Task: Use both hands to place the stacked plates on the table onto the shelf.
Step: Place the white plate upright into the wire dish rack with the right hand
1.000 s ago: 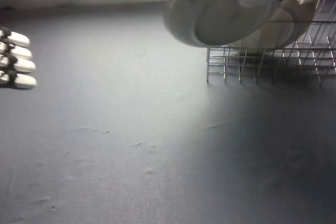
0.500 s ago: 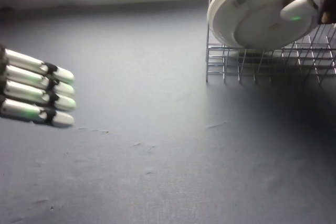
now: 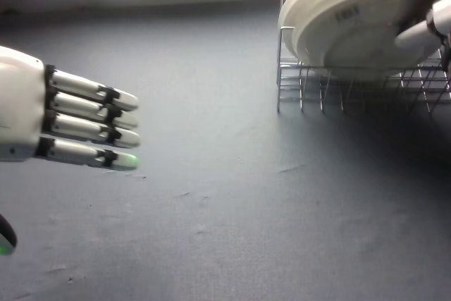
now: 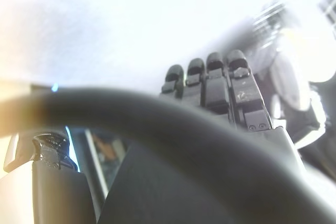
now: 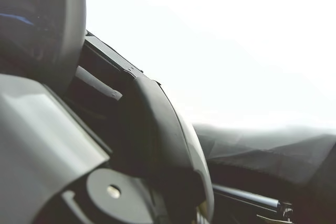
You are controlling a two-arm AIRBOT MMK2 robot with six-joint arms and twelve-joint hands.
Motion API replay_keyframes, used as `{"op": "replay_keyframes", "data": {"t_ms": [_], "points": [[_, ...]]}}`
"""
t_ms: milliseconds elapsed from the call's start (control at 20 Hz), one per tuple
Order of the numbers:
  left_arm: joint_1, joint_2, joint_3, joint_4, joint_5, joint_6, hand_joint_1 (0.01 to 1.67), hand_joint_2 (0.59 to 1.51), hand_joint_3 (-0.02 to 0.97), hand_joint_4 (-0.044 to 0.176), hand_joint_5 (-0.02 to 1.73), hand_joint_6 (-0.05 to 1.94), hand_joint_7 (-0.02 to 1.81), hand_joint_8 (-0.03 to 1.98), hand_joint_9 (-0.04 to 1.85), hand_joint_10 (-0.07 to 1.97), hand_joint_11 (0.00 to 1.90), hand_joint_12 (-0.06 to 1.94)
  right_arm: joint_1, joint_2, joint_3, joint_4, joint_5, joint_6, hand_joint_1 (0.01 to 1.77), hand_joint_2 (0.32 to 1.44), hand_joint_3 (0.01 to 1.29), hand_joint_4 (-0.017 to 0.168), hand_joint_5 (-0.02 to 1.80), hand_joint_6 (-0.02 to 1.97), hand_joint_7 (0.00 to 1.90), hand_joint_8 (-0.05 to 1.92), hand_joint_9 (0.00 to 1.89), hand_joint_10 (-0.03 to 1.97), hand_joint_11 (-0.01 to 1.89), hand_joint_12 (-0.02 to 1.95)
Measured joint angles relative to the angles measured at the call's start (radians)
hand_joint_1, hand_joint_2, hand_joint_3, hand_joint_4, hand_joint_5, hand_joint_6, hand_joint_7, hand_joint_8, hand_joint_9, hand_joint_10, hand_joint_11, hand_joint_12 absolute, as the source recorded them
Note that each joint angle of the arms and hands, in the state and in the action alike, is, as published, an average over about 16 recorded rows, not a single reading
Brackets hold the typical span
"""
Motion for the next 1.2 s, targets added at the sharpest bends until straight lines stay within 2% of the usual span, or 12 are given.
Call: {"op": "replay_keyframes", "data": {"t_ms": [300,550,1000,1100,1200], "points": [[0.028,-0.003,-0.046,-0.015,0.039,0.010,0.02,1.034,0.010,0.003,0.01,0.02,0.02,-0.01,0.02,0.01,0.01,0.01,-0.049,0.009,0.003,-0.054,0.041,-0.003,1.36,0.95,0.01,-0.005,0.97,0.83,1.13,0.61,1.09,0.75,0.92,0.88],[0.059,-0.008,-0.062,-0.033,0.033,-0.012,0.02,1.042,0.010,0.002,0.02,0.02,0.01,-0.01,0.02,0.01,0.01,0.01,-0.064,0.014,0.004,-0.091,0.066,-0.008,1.32,0.98,0.01,-0.004,0.92,0.61,1.04,0.42,1.01,0.53,0.75,0.92],[0.095,-0.023,-0.067,-0.057,0.015,-0.072,0.02,1.046,0.010,0.002,0.02,0.02,0.01,-0.01,0.02,0.01,0.01,0.01,-0.027,0.016,-0.003,-0.164,0.132,-0.013,1.23,1.02,0.01,-0.003,0.81,0.15,0.87,0.07,0.84,0.09,0.41,1.04],[0.098,-0.025,-0.070,-0.060,0.011,-0.084,0.02,1.047,0.010,0.002,0.02,0.02,0.02,-0.01,0.02,0.01,0.01,0.01,-0.016,0.015,-0.006,-0.205,0.160,-0.013,1.22,1.02,0.01,-0.002,0.81,0.05,0.85,0.01,0.83,0.05,0.37,1.06],[0.099,-0.028,-0.074,-0.061,0.007,-0.094,0.02,1.047,0.010,0.002,0.02,0.02,0.02,-0.01,0.02,0.01,0.01,0.01,-0.007,0.012,-0.009,-0.265,0.199,-0.013,1.21,1.02,0.01,-0.002,0.81,0.03,0.84,0.02,0.82,0.04,0.35,1.07]]}}
